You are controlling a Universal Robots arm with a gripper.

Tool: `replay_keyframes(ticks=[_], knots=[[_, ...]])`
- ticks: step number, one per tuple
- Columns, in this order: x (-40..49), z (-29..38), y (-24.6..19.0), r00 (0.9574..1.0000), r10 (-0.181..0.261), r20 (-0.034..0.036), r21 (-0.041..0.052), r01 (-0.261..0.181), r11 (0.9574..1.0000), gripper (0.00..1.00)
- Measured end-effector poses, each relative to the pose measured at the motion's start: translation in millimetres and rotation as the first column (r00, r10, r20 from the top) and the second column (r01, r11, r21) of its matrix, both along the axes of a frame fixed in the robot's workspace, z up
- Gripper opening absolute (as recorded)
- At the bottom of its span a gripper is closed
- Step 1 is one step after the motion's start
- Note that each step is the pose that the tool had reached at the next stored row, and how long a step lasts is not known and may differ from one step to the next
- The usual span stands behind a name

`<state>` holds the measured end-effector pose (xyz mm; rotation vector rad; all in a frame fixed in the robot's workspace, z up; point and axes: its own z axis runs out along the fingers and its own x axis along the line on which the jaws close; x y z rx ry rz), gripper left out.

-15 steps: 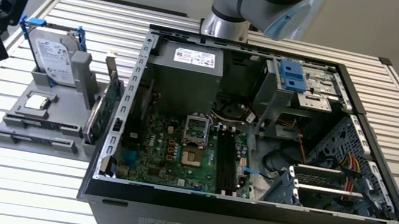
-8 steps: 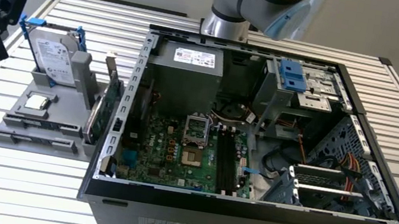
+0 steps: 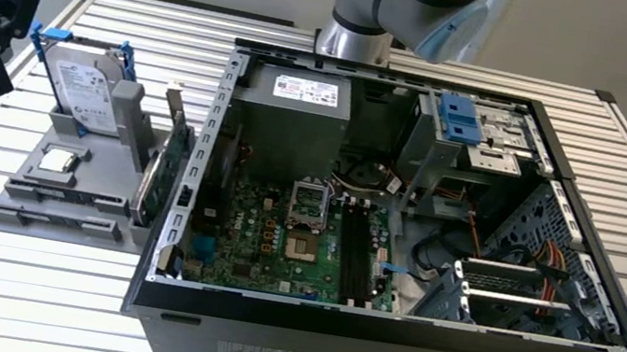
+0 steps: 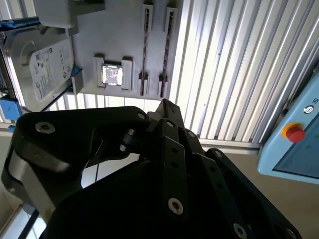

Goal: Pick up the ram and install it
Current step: 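Pick up the ram and move it above insertion slot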

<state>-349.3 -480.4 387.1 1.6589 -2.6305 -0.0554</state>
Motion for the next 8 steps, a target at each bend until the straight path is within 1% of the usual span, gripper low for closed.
replay_keyframes(ticks=[8], knots=[[0.0,0.0,0.2,0.9986,0.052,0.0,0.0,-0.052,0.9986,0.0]])
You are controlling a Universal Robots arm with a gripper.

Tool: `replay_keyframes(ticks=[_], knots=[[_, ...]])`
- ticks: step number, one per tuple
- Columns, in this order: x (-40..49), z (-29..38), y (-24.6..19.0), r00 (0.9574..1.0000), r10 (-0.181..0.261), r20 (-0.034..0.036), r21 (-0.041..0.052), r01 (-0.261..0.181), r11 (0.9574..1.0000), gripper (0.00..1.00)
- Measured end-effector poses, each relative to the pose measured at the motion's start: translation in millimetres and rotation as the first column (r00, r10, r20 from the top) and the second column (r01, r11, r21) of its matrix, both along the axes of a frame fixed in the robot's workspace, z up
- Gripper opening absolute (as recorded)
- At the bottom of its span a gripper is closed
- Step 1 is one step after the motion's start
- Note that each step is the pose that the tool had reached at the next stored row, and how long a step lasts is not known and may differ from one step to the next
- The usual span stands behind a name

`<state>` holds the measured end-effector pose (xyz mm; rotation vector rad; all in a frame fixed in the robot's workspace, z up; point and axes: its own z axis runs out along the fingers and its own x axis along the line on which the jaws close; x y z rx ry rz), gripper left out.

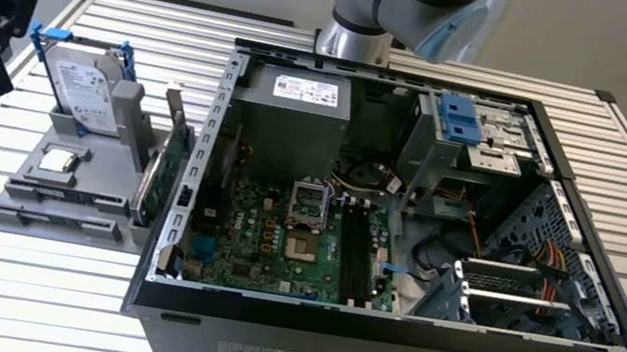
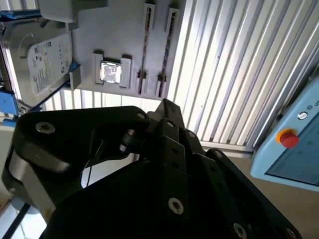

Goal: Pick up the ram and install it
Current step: 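Pick up the ram and move it above insertion slot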

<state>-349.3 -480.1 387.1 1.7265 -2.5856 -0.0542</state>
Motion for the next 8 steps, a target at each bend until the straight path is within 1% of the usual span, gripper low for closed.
replay_keyframes(ticks=[8], knots=[[0.0,0.0,0.4,0.9987,0.051,0.0,0.0,-0.051,0.9987,0.0]])
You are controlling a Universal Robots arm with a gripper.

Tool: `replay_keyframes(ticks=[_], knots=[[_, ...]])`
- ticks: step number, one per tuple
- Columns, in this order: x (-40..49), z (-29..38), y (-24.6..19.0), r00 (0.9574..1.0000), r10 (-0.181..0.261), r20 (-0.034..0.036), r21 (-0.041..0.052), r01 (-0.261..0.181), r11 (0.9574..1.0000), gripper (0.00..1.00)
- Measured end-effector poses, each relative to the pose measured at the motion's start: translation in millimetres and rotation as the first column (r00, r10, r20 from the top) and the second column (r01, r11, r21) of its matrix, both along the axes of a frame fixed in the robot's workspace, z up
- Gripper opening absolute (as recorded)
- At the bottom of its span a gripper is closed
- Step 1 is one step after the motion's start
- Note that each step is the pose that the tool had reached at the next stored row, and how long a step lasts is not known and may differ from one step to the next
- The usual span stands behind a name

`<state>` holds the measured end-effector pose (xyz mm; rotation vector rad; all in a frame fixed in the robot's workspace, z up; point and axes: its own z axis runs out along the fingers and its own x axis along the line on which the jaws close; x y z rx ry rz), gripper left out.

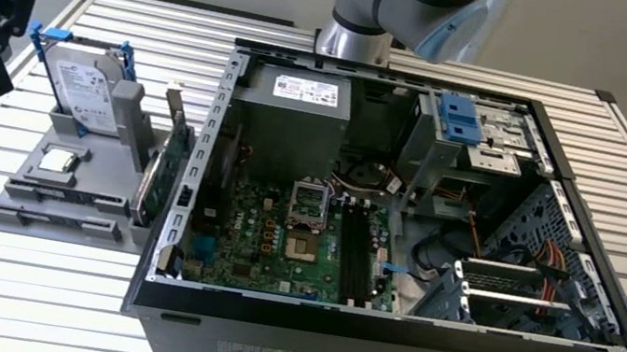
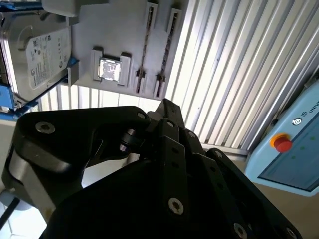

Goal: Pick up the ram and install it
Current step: 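Pick up the ram and move it above insertion slot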

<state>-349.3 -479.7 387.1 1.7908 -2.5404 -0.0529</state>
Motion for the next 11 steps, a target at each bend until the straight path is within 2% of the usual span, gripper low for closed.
replay_keyframes(ticks=[11], knots=[[0.0,0.0,0.4,0.9976,0.07,0.0,0.0,-0.07,0.9976,0.0]])
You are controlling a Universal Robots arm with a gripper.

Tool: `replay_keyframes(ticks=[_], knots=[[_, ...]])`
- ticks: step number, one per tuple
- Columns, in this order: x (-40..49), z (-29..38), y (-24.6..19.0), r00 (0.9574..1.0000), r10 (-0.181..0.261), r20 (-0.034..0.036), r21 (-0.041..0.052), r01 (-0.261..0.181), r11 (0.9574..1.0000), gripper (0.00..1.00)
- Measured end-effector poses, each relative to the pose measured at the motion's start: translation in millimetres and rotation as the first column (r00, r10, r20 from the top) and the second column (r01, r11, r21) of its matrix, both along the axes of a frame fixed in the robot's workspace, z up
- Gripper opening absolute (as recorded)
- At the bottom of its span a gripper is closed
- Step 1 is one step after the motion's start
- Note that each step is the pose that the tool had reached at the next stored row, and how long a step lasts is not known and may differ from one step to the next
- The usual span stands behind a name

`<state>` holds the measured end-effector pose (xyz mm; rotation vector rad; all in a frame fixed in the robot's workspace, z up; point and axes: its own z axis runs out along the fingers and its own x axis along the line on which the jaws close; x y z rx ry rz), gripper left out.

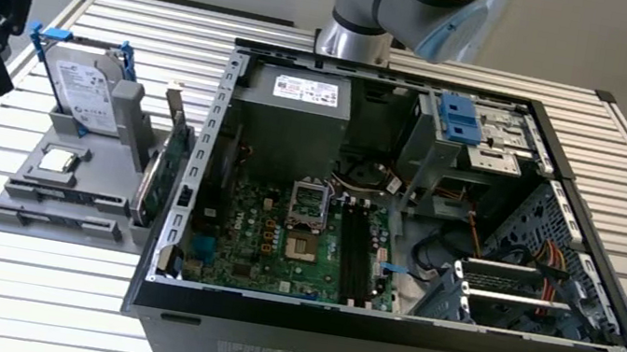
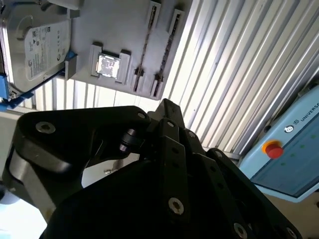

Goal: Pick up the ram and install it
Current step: 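Pick up the ram and move it above insertion slot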

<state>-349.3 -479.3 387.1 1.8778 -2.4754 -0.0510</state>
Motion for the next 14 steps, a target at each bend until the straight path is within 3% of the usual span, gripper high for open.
replay_keyframes(ticks=[14], knots=[[0.0,0.0,0.2,0.9962,0.087,0.0,0.0,-0.087,0.9962,0.0]])
